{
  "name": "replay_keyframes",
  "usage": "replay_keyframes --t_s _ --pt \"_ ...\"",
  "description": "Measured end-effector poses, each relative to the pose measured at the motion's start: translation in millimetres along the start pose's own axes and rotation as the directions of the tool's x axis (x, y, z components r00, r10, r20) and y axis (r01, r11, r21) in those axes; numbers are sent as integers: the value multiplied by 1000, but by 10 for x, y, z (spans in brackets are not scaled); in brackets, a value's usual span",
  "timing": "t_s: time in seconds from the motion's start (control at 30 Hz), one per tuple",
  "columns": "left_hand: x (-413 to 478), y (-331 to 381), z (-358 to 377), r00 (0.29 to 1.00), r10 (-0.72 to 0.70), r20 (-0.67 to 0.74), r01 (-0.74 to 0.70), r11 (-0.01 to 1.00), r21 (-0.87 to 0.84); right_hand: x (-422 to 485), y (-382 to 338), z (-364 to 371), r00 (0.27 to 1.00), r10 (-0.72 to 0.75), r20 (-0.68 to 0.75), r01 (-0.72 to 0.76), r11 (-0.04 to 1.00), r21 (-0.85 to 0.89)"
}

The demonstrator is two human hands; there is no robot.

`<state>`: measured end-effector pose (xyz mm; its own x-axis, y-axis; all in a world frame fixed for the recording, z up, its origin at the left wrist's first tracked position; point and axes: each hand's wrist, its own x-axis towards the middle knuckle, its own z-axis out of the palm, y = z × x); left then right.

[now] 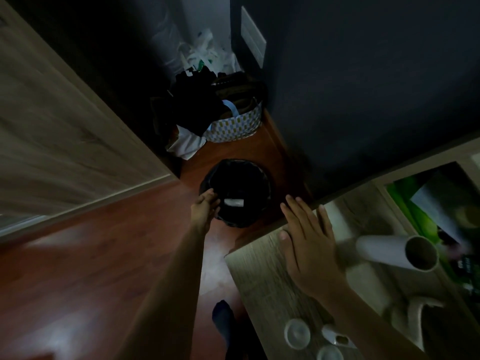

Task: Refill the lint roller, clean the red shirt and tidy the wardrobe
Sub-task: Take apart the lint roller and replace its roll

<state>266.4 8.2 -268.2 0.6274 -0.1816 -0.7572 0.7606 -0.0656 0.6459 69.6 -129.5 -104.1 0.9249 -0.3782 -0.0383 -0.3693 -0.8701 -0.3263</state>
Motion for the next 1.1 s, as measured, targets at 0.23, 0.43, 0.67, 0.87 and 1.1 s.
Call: replay_keyframes --t_s 0.23,0.43,0.67,0.87,1.1 --pt "-940 272 -87 992 102 77 -90 985 -150 -1 -1 -14 1000 -5 17 6 1000 -28" --pt "-2165 380 -122 953 277 121 -274 961 -41 -34 -50 -73 999 11 33 -10 999 -31" --pt "-2850 180 -53 871 451 195 -491 825 280 -448 -161 -471 998 23 -52 -1 916 401" --pt "-2987 -151 11 719 519 463 -689 442 574 -855 31 -1055 835 -24 -549 33 999 6" --pt "-3023 -432 58 573 348 742 -771 -78 632 -745 412 -1299 946 298 -127 -293 954 60"
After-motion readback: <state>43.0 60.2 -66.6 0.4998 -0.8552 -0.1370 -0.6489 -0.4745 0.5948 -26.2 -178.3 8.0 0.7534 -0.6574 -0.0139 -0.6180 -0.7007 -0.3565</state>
